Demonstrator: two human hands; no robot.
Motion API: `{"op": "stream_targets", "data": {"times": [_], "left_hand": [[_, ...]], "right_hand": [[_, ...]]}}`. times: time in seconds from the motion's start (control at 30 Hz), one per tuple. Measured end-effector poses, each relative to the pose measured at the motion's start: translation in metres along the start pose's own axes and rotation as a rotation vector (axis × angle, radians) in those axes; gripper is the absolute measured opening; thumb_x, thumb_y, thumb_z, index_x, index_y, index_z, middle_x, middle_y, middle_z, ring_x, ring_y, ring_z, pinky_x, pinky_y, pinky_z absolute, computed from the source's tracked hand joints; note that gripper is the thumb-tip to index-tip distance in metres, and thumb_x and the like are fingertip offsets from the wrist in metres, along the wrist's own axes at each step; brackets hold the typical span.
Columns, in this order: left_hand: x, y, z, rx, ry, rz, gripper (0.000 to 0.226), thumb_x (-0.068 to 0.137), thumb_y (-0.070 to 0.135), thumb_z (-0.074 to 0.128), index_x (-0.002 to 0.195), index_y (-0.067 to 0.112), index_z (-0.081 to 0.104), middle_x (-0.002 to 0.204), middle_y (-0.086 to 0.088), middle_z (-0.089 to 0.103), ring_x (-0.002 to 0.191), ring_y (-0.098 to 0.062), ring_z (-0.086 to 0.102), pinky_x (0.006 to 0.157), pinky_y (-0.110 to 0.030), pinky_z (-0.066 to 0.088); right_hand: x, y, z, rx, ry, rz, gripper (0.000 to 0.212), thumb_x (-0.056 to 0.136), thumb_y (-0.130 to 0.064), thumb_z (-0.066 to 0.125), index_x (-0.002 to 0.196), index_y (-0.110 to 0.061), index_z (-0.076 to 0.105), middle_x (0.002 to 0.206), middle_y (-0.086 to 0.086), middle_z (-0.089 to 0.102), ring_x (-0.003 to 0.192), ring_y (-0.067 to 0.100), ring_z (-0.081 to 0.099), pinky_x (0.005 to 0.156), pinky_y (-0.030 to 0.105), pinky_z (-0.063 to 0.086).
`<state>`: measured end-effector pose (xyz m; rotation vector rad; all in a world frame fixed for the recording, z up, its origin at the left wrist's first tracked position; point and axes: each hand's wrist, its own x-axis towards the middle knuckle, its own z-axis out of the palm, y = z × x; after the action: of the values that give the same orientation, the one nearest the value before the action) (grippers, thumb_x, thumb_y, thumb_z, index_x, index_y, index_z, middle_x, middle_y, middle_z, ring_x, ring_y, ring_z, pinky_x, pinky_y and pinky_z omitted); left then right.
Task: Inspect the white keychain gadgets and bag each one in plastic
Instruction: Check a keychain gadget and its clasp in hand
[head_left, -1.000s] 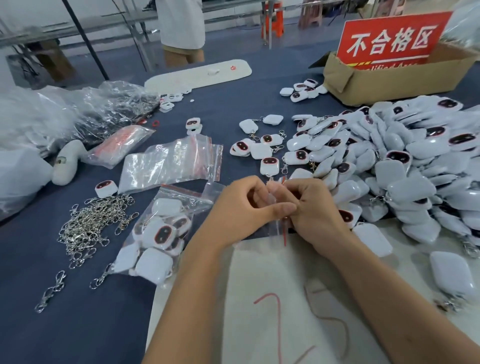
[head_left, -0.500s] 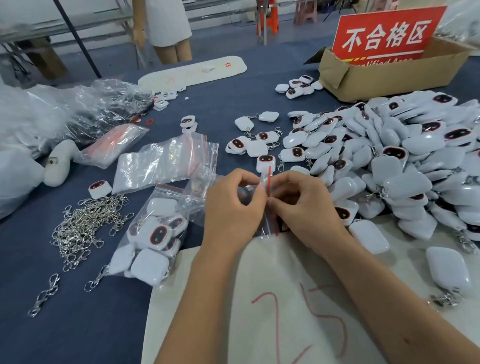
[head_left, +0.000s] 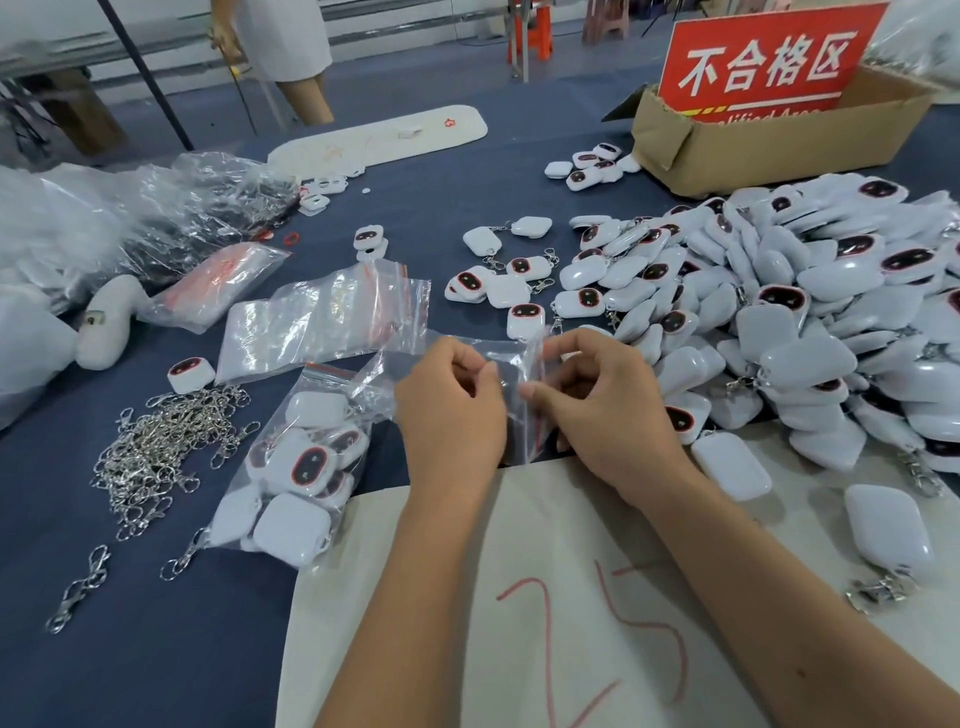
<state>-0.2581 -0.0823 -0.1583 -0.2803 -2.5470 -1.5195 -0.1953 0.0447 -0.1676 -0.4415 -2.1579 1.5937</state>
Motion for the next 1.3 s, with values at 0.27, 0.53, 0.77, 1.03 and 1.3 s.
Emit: {"op": "stream_targets", "data": {"times": [0.27,0.53,0.77,1.03,1.3], "left_hand": [[-0.004,0.006,-0.004,-0.081,-0.240,0.103,0.030,0.085,0.046,0.077,0.079,0.023,0.059,0.067,0.007,0.065,0.058,-0.010,0.059,0.059,-0.026,0.050],[0.004,0.002,-0.026,-0.020,-0.588,0.179,0.027,0.070,0.027,0.077,0.091,0.027,0.060,0.071,0.012,0.064,0.053,-0.011,0.055,0.050,-0.021,0.042],[0.006,0.001,-0.020,0.112,-0.531,0.168,0.036,0.061,0.016,0.075,0.086,0.030,0.053,0.068,0.008,0.064,0.056,-0.013,0.059,0.049,-0.036,0.051],[0.009,-0.003,-0.015,0.174,-0.216,0.169,0.025,0.068,0.003,0.065,0.076,0.024,0.053,0.064,0.007,0.060,0.059,-0.010,0.054,0.054,-0.029,0.044],[0.001,0.010,-0.012,0.019,-0.044,0.249,0.012,0.067,0.010,0.052,0.074,0.020,0.050,0.057,0.005,0.051,0.055,-0.016,0.047,0.052,-0.027,0.041]], "right_hand": [[0.002,0.001,-0.001,0.017,0.031,0.001,0.023,0.089,0.003,0.066,0.094,-0.019,0.069,0.075,0.006,0.070,0.056,0.016,0.060,0.050,0.034,0.056],[0.004,-0.001,0.000,-0.031,-0.003,0.018,0.032,0.086,-0.019,0.084,0.063,-0.016,0.062,0.052,-0.011,0.056,0.051,0.006,0.045,0.054,0.022,0.038],[0.001,-0.005,0.003,-0.125,-0.007,-0.017,0.030,0.085,-0.023,0.085,0.061,-0.014,0.069,0.051,0.000,0.054,0.050,0.006,0.039,0.050,0.022,0.035],[0.000,-0.007,-0.002,-0.192,-0.113,-0.067,0.021,0.089,-0.024,0.081,0.079,-0.007,0.072,0.059,-0.001,0.056,0.055,0.006,0.040,0.054,0.028,0.037],[-0.005,-0.009,0.009,-0.329,0.084,-0.074,0.038,0.082,-0.007,0.076,0.117,-0.018,0.066,0.070,-0.009,0.061,0.065,0.006,0.056,0.069,0.022,0.047]]}}
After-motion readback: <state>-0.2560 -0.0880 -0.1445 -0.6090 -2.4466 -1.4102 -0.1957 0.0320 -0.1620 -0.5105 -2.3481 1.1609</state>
